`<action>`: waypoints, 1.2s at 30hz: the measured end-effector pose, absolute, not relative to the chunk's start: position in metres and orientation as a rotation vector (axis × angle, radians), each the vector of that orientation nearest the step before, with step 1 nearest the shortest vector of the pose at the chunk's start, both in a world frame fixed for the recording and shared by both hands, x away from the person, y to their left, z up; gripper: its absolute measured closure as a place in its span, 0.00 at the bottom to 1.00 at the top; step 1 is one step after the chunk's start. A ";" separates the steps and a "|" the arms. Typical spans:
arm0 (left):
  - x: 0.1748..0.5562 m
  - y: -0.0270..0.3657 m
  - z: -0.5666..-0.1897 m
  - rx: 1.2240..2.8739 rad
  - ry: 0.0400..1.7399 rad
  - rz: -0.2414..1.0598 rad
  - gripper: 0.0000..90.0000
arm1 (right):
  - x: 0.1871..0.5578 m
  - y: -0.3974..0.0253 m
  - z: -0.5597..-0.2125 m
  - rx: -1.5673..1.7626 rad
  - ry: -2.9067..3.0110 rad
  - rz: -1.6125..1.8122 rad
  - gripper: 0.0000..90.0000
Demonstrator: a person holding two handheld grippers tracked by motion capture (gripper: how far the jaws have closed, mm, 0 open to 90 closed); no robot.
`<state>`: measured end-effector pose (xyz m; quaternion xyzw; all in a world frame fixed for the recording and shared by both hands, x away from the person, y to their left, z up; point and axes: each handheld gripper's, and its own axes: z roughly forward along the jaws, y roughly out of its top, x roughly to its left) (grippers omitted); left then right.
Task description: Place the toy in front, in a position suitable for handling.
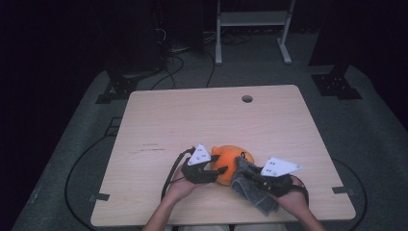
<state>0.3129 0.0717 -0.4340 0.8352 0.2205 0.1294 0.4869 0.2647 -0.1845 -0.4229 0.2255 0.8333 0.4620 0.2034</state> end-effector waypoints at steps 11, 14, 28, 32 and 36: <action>0.308 0.077 -0.419 1.927 0.467 0.351 0.42 | 0.279 -0.206 -0.434 0.779 2.316 1.244 0.89; 0.307 0.070 -0.420 1.991 0.472 0.413 0.44 | 0.277 -0.205 -0.434 0.755 2.331 1.258 0.89; 0.305 0.073 -0.426 2.133 0.383 0.214 0.41 | 0.288 -0.206 -0.424 0.833 2.320 1.375 0.89; 0.306 0.068 -0.418 2.016 0.404 0.316 0.28 | 0.280 -0.203 -0.428 0.750 2.358 1.360 0.89; 0.308 0.064 -0.430 2.079 0.419 0.345 0.37 | 0.279 -0.210 -0.432 0.777 2.366 1.344 0.89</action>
